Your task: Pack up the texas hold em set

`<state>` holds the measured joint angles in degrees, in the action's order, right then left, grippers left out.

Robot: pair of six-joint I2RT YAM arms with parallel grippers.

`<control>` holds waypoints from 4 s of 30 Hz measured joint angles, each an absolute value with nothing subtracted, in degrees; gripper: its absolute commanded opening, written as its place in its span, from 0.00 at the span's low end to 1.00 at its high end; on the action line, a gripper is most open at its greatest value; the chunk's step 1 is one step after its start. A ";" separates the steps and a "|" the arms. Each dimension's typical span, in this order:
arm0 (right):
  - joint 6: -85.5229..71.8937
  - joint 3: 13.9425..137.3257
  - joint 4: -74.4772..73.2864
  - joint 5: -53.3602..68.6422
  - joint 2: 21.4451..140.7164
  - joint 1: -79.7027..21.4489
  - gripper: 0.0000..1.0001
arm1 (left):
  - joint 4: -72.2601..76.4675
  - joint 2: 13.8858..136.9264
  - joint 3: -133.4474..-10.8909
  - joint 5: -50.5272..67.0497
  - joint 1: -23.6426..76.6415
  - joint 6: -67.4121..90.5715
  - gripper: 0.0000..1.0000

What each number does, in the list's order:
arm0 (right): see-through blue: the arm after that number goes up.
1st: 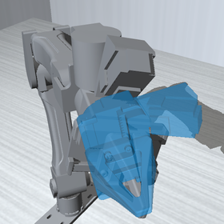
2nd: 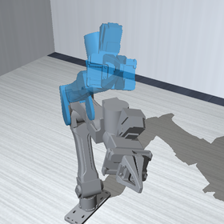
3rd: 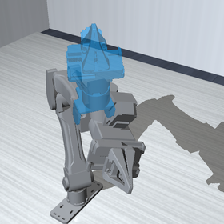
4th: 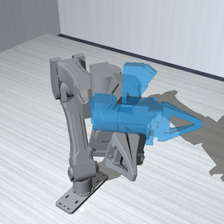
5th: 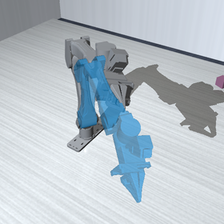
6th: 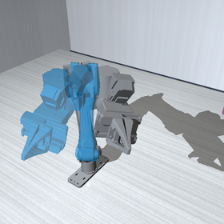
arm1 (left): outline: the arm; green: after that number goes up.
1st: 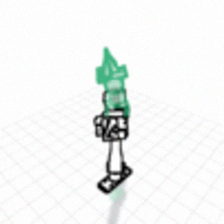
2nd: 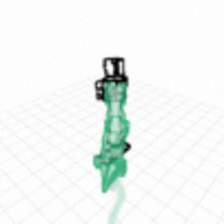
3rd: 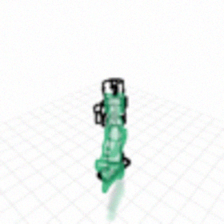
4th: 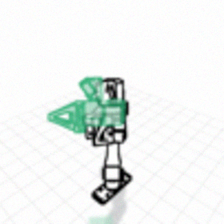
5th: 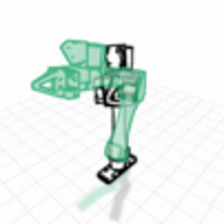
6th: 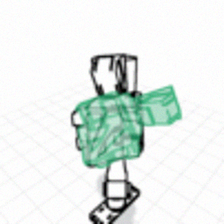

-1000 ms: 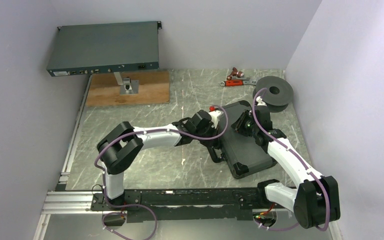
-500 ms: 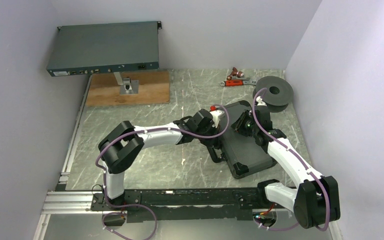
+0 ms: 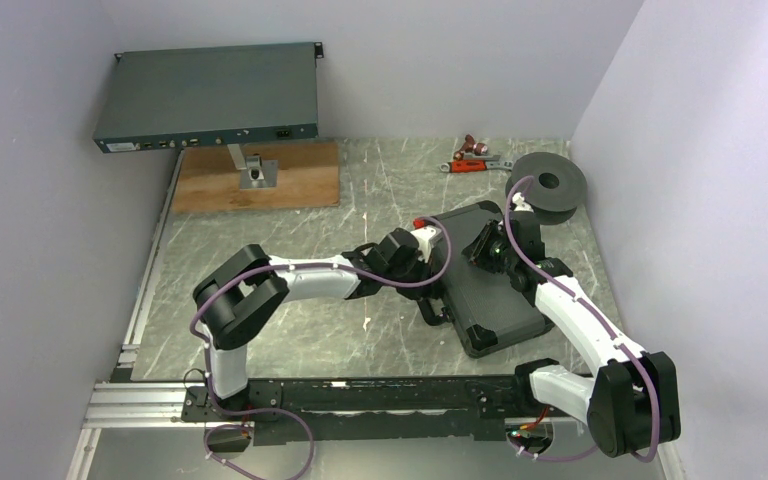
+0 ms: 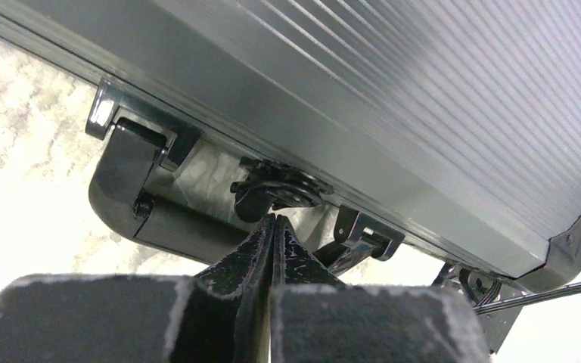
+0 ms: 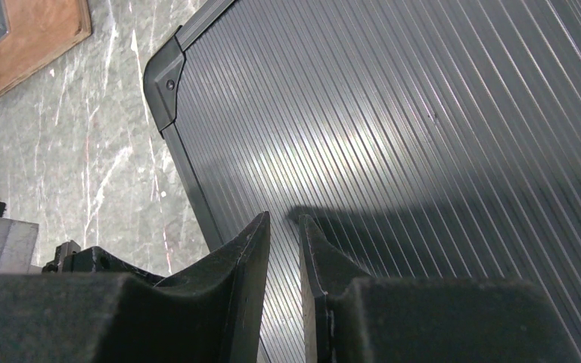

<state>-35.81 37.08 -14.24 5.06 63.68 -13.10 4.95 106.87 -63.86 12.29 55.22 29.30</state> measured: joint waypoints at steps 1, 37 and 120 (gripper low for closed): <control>-35.79 37.08 -14.24 5.06 63.68 -13.10 0.24 | 5.34 106.89 -63.83 12.25 55.22 29.43 0.06; -36.05 37.10 -13.45 5.61 64.31 -13.13 0.25 | 12.21 109.19 -60.75 9.87 55.42 32.77 0.03; -32.21 44.47 -13.72 1.37 35.55 -13.72 1.00 | -24.25 40.88 -49.50 -34.39 40.66 -0.91 1.00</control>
